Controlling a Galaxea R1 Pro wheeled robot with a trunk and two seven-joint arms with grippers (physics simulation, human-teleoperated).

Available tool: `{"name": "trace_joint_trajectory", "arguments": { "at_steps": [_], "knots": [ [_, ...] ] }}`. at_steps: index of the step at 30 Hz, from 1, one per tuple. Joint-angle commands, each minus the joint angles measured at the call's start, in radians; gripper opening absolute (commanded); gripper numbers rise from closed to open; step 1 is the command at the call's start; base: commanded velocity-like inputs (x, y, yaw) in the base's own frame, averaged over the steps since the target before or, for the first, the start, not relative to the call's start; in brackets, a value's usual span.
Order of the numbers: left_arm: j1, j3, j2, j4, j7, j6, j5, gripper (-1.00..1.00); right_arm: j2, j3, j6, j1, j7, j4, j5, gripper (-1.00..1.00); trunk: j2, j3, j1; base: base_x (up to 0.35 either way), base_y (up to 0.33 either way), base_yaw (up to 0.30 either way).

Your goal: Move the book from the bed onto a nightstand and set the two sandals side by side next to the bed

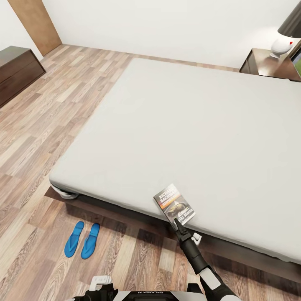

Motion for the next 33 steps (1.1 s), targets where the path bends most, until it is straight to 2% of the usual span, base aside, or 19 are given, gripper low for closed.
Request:
{"name": "trace_joint_trajectory", "arguments": {
  "at_steps": [1, 5, 6, 24, 33],
  "knots": [
    [0.000, 0.008, 0.000, 0.001, -0.002, -0.005, -0.011, 1.00, 0.000, 0.000, 0.010, 0.000, 0.002, 0.000, -0.008, 1.00, 0.000, 0.000, 0.000, 0.000, 0.000, 0.000],
    [0.000, 0.008, 0.000, 0.001, -0.002, -0.005, -0.011, 1.00, 0.000, 0.000, 0.010, 0.000, 0.003, 0.000, -0.008, 1.00, 0.000, 0.000, 0.000, 0.000, 0.000, 0.000],
    [0.000, 0.008, 0.000, 0.001, -0.002, -0.005, -0.011, 1.00, 0.000, 0.000, 0.010, 0.000, 0.003, 0.000, -0.008, -1.00, 0.000, 0.000, 0.000, 0.000, 0.000, 0.000],
    [0.000, 0.008, 0.000, 0.001, -0.002, -0.005, -0.011, 1.00, 0.000, 0.000, 0.010, 0.000, 0.003, 0.000, -0.008, -1.00, 0.000, 0.000, 0.000, 0.000, 0.000, 0.000],
    [0.000, 0.008, -0.001, 0.001, -0.002, -0.002, -0.011, 1.00, 0.000, 0.000, 0.010, 0.000, 0.003, 0.000, -0.008, -1.00, 0.063, 0.028, -0.035, 0.000, 0.000, 0.000]
  ]
}}
